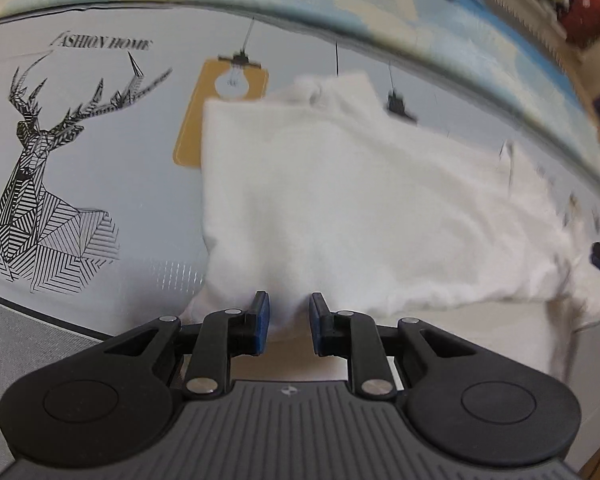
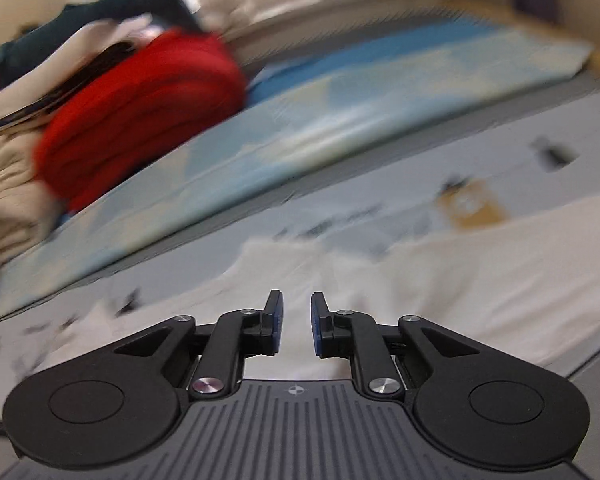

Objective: Fold small clothes

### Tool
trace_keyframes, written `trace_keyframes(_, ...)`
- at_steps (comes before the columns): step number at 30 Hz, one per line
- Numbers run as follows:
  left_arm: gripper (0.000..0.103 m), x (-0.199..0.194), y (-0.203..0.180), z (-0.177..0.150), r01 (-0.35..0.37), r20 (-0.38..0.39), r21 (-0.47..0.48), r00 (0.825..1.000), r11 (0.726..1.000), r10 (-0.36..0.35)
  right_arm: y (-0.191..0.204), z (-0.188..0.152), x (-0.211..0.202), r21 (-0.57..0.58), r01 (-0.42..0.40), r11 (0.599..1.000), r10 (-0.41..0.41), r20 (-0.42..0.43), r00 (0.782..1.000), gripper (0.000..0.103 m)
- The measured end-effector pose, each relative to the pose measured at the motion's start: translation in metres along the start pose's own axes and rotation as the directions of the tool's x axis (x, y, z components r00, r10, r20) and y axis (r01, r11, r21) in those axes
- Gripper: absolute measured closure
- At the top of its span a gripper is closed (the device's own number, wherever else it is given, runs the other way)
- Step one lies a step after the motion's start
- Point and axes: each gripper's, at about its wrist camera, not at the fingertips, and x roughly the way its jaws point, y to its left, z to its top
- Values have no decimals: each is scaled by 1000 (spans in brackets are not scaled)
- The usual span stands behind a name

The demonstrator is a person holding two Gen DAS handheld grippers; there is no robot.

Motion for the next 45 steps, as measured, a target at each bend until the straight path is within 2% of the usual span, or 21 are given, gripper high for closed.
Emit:
trace_keyframes(1, 81, 8, 1, -2, -38, -23, 8, 999, 999, 38, -2, -6, 13, -9, -11, 1000, 11, -81, 997, 77)
trace_keyframes(3, 81, 13, 4, -4, -54, -25, 15, 998, 998, 54, -9, -20, 36, -59, 91, 994, -102, -213, 972, 77)
trace_keyframes(4, 81, 10, 4, -3, -54, -24, 7, 998, 999, 54, -17, -27, 43, -74, 166, 983, -179, -247, 952, 77)
trace_keyframes(5, 81, 5, 4, -2, -54, -15, 2, 998, 999, 54, -27, -30, 44, -53, 201, 978, -208, -253, 945, 78)
trace_keyframes(6, 81, -2, 2, -1, -49, 6, 2, 999, 999, 49, -37, -28, 40, 3, 181, 983, -175, -250, 952, 78)
trace_keyframes(8, 80, -16, -3, 2, -20, 47, 10, 999, 1000, 20, -50, -17, 22, 93, 167, 981, -147, -193, 970, 76)
trace_keyframes(11, 76, -31, -12, 6, 21, 90, 21, 996, 1000, -23, -59, -1, -14, 90, 170, 981, -168, -23, 985, 74)
trace_keyframes(13, 76, -39, -18, 5, 31, 103, 44, 994, 999, -36, -77, 5, -35, 121, 199, 973, -208, 71, 975, 69)
trace_keyframes(16, 76, -47, -26, 6, 42, 121, 73, 991, 996, -51, -121, 6, -59, 222, 272, 936, -307, 144, 941, 69)
trace_keyframes(20, 74, -56, -30, 6, 48, 135, 80, 989, 996, -58, -190, 2, -83, 379, 317, 869, -406, 182, 896, 67)
trace_keyframes(22, 74, -57, -29, 6, 43, 136, 81, 989, 996, -53, -226, 1, -89, 428, 328, 842, -440, 194, 877, 60)
trace_keyframes(25, 74, -58, -27, 4, 29, 133, 90, 990, 996, -41, -273, -2, -86, 498, 358, 789, -502, 189, 844, 55)
trace_keyframes(29, 74, -54, -24, 1, 12, 121, 102, 992, 995, -24, -325, -10, -80, 623, 307, 720, -497, 154, 854, 54)
trace_keyframes(31, 74, -52, -23, 2, 4, 117, 101, 993, 995, -16, -336, -12, -76, 642, 285, 712, -489, 160, 858, 54)
trace_keyframes(37, 74, -51, -23, 2, -2, 113, 109, 993, 994, -10, -347, -10, -64, 655, 260, 710, -499, 207, 841, 54)
trace_keyframes(38, 74, -51, -22, 2, -3, 113, 111, 994, 994, -9, -348, -8, -63, 657, 250, 711, -495, 215, 842, 55)
trace_keyframes(39, 74, -51, -21, 2, -6, 114, 110, 993, 994, -7, -348, -6, -63, 657, 246, 713, -492, 219, 842, 67)
trace_keyframes(40, 74, -52, -19, 2, -8, 115, 108, 993, 994, -4, -347, -5, -62, 651, 246, 718, -493, 227, 840, 88)
trace_keyframes(41, 74, -52, -19, 2, -11, 116, 103, 993, 995, -1, -346, -3, -60, 641, 251, 725, -494, 231, 838, 95)
trace_keyframes(42, 74, -53, -16, 3, -11, 118, 98, 993, 995, -1, -342, -1, -60, 628, 262, 732, -502, 238, 831, 99)
trace_keyframes(45, 74, -57, -9, 5, -8, 128, 76, 992, 997, -2, -320, 8, -64, 574, 283, 768, -523, 307, 795, 100)
